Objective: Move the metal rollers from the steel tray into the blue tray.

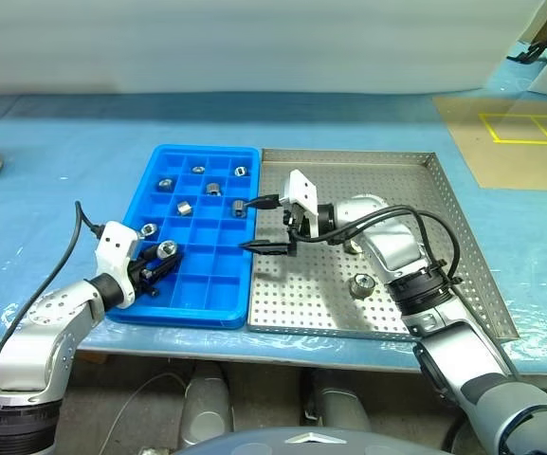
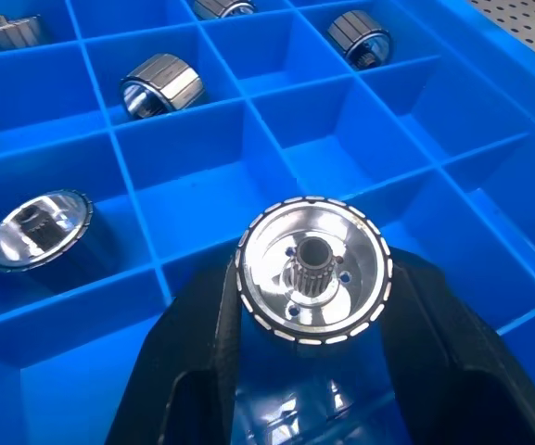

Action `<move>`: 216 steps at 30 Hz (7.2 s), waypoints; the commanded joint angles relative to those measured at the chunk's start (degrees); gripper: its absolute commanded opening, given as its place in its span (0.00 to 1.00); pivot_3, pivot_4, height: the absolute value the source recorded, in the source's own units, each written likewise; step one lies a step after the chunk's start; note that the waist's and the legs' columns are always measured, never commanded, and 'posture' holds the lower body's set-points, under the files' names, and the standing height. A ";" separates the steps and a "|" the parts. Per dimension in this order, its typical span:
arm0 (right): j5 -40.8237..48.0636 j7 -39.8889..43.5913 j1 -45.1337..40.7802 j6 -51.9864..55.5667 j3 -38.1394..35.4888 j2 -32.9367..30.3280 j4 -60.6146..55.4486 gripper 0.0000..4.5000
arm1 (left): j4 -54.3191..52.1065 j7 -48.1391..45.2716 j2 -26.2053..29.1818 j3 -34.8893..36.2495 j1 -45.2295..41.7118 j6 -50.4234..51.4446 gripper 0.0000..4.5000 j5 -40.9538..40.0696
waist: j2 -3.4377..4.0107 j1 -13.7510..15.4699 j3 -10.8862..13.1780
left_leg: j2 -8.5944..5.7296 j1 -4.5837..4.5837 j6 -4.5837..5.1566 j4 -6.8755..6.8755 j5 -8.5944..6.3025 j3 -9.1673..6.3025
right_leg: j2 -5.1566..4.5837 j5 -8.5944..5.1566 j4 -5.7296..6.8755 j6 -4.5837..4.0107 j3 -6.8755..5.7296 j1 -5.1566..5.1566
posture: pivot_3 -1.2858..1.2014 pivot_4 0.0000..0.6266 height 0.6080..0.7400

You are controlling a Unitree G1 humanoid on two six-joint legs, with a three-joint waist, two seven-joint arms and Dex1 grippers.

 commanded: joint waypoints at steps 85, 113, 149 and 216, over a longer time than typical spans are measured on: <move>3.59 -10.25 14.56 9.90 -19.84 -16.82 -16.90 1.00 | 15.49 -13.85 -0.70 -21.32 -35.84 0.04 0.81 -4.41 | 0.00 -1.52 -0.01 | -0.02 0.17 -0.30 0.09 0.51 0.02 | 0.07 0.01 0.30 -0.01 0.12 0.15 | 0.45 0.24 1.00; 12.40 -30.64 46.76 28.76 -37.59 -17.70 -52.81 1.00 | 59.60 -32.83 -25.88 -37.68 -51.79 -20.53 0.81 15.34 | 0.06 -11.50 -0.05 | -0.45 0.02 1.02 0.93 -0.28 0.59 | 0.06 0.12 -0.47 1.12 1.22 0.35 | 0.28 0.24 1.00; 12.15 -31.22 45.19 27.00 -33.65 -19.23 -49.23 1.00 | 56.89 -29.48 -25.56 -31.86 -44.69 -21.60 0.48 17.20 | 0.13 -13.14 -0.09 | -1.14 -0.03 1.78 0.73 -0.77 0.67 | -0.84 0.15 -1.38 1.37 1.10 0.73 | 0.30 0.24 1.00; -0.70 11.00 -7.61 -6.75 2.56 6.23 8.90 1.00 | -17.67 6.05 -2.38 14.08 19.35 2.59 0.48 -6.15 | -0.04 4.58 0.10 | -0.15 -0.16 0.73 -0.07 -0.11 0.36 | -0.80 -0.01 -0.79 0.56 -0.52 0.64 | 0.69 0.24 1.00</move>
